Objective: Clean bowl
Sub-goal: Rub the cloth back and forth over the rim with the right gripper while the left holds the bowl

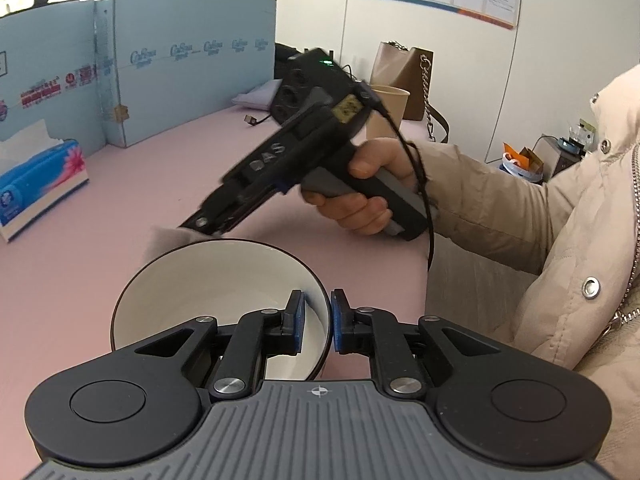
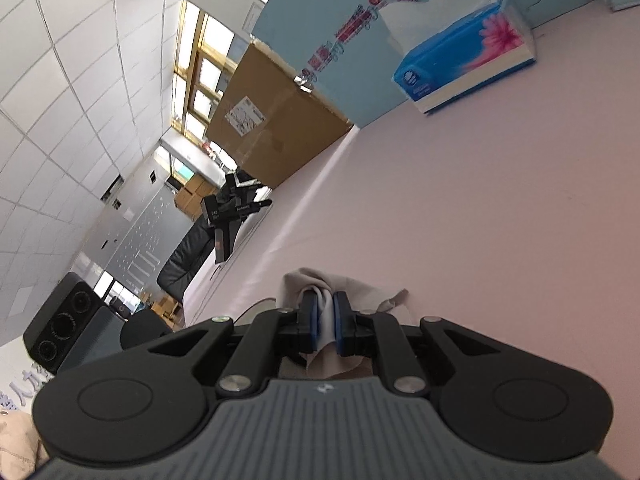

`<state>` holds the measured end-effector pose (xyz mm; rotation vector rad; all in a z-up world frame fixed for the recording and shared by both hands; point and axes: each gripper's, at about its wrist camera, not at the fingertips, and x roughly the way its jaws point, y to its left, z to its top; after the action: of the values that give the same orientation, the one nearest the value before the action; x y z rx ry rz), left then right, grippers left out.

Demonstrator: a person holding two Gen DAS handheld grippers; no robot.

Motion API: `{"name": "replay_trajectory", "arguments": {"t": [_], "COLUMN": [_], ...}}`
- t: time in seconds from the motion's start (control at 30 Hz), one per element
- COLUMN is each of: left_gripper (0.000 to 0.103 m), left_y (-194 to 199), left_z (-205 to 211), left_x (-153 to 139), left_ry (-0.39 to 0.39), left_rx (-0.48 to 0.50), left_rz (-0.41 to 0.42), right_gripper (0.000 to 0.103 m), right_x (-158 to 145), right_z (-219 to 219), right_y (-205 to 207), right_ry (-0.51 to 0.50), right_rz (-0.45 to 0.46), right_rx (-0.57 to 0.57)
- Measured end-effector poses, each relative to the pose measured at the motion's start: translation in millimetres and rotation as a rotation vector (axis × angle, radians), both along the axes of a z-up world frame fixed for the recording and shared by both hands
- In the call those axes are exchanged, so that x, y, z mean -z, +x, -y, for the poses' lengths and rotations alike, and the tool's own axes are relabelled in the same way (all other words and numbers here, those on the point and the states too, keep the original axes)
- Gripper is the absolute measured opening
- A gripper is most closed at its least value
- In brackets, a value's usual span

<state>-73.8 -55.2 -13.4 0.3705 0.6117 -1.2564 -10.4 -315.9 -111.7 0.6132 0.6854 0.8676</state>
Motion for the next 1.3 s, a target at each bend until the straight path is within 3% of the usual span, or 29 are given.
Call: {"name": "replay_trajectory", "arguments": {"t": [0.47, 0.73, 1.1, 1.3], "left_gripper": [0.022, 0.027, 0.012, 0.011], "left_y": [3, 7, 5, 11], "left_z": [11, 34, 10, -7], "left_x": [-4, -6, -7, -6], "left_ry": [0.006, 0.037, 0.050, 0.036], "left_rx": [-0.121, -0.197, -0.073, -0.022], "left_rz": [0.042, 0.083, 0.069, 0.040], "right_gripper": [0.012, 0.012, 0.012, 0.012], "right_x": [-3, -5, -6, -8], "right_z": [13, 20, 6, -5], "right_y": [-36, -31, -2, 26], "right_ry": [0.026, 0.034, 0.014, 0.006], "right_rz": [0.031, 0.040, 0.019, -0.001], "right_rx": [0.067, 0.119, 0.082, 0.043]}}
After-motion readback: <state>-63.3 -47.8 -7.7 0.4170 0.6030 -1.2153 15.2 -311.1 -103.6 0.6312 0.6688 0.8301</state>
